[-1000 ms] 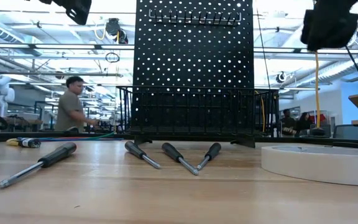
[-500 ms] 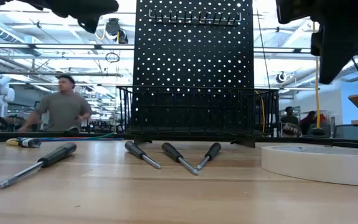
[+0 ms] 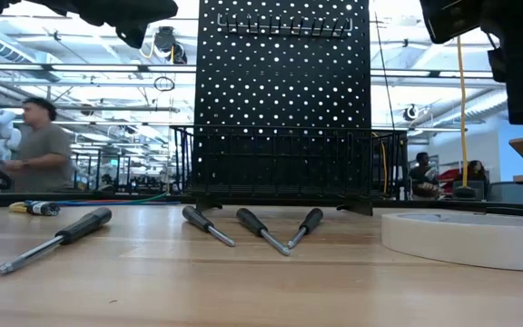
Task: Hang tools onto peg board
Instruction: Put the black cutter into the wire basket on the pegboard
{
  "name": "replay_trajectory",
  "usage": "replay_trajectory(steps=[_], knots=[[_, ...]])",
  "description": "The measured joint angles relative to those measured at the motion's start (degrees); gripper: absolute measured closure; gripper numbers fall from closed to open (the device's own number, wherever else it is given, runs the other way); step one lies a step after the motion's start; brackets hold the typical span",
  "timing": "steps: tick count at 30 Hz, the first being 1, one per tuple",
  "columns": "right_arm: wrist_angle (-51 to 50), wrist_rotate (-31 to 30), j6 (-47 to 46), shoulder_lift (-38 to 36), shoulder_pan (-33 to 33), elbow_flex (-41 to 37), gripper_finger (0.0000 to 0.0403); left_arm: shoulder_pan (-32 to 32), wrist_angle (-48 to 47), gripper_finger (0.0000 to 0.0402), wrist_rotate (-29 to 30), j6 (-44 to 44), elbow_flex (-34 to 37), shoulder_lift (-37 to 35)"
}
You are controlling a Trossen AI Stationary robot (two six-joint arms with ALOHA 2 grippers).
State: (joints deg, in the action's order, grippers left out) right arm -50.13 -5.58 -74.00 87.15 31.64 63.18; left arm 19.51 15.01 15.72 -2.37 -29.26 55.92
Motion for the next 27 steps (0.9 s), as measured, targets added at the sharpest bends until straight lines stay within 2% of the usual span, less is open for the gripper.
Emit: replay_trajectory(steps=[5, 9, 16, 19, 27], knots=[[-0.4, -0.1, -0.6, 0.0, -0.2, 0.0, 0.0260, 0.0, -1.4, 0.0391, -2.3, 0.0, 0.0, 0.0], [-3.0, 0.1, -4.4, 0.0, -0.9, 0.0, 0.0218, 0.0, -2.6, 0.0391, -2.4, 0.0, 0.0, 0.0], [-4.5, -0.6, -1.9, 0.4, -0.7, 0.0, 0.0150, 0.0, -2.6, 0.0391, -1.0, 0.3, 0.0, 0.0], [-4.5, -2.0, -1.9, 2.1, -0.1, 0.0, 0.0141, 0.0, -3.0, 0.0391, -0.6, 0.3, 0.0, 0.0], [-4.5, 0.0, -0.2, 9.3, 1.5, 0.0, 0.0152, 0.0, -3.6, 0.0391, -0.6, 0.4, 0.0, 0.0]])
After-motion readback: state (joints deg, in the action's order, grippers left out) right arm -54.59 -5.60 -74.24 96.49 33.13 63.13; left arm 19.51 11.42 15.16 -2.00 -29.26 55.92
